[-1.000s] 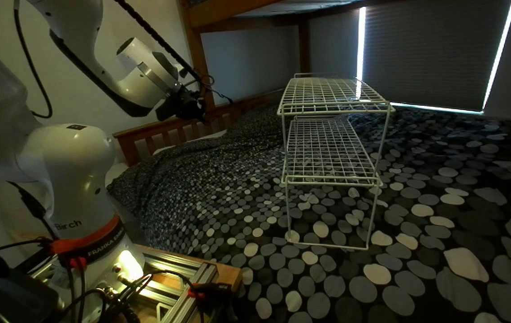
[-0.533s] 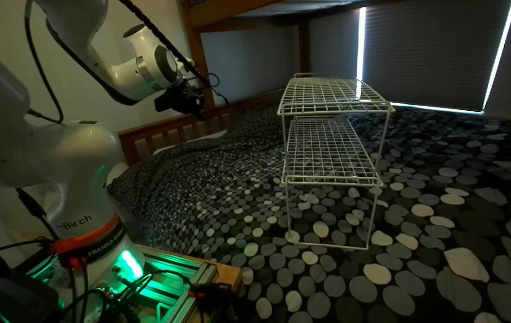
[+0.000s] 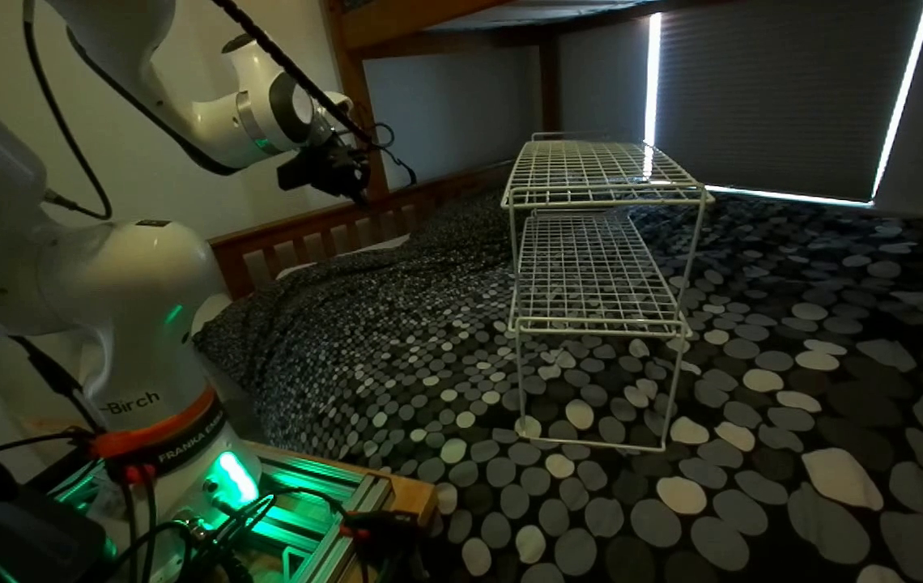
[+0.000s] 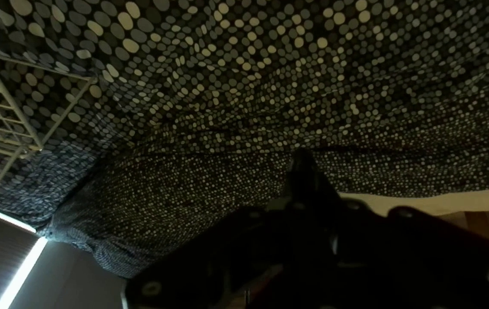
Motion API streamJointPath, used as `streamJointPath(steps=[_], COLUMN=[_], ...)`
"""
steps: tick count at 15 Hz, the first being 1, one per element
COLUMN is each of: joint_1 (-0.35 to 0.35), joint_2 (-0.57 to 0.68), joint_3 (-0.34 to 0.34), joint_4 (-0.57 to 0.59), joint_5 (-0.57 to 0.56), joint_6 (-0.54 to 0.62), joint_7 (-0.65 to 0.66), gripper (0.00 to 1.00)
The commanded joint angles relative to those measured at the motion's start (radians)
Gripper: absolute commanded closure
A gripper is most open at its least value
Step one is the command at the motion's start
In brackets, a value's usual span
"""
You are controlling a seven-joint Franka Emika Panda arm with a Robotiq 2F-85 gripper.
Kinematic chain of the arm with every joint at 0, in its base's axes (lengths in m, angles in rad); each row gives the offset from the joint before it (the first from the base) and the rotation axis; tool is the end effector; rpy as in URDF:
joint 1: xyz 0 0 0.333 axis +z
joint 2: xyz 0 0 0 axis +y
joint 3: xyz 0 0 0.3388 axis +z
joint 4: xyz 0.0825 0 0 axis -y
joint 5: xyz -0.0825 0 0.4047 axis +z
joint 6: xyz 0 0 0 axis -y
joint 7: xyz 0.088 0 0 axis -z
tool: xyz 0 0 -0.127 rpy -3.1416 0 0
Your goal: Hang the black hanger on the top bunk bed
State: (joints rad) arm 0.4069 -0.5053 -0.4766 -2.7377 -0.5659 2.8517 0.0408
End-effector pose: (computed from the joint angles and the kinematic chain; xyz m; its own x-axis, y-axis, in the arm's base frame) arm 0.4231 0.0013 0.4111 0.7640 0.3553 0.5386 0.3026 -0.9345 0.1872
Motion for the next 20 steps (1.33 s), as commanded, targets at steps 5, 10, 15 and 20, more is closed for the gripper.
streamJointPath(steps=[5, 10, 15, 20], joint_1=[-0.216, -0.247, -0.285, -0.328], joint_2=[0.029, 0.043, 0.064, 0.074], joint_3=[0.232, 0.219, 0.179, 0.162], joint_4=[0.305, 0.517, 0.733, 0.831], joint_5=[0.419, 0.572, 0.668, 0.744], joint_6=[-0.333, -0.635, -0.922, -1.044], joint_7=[-0.261, -0.415, -0.573, -0.675], gripper=[0.98, 0.98, 0.98, 0.92])
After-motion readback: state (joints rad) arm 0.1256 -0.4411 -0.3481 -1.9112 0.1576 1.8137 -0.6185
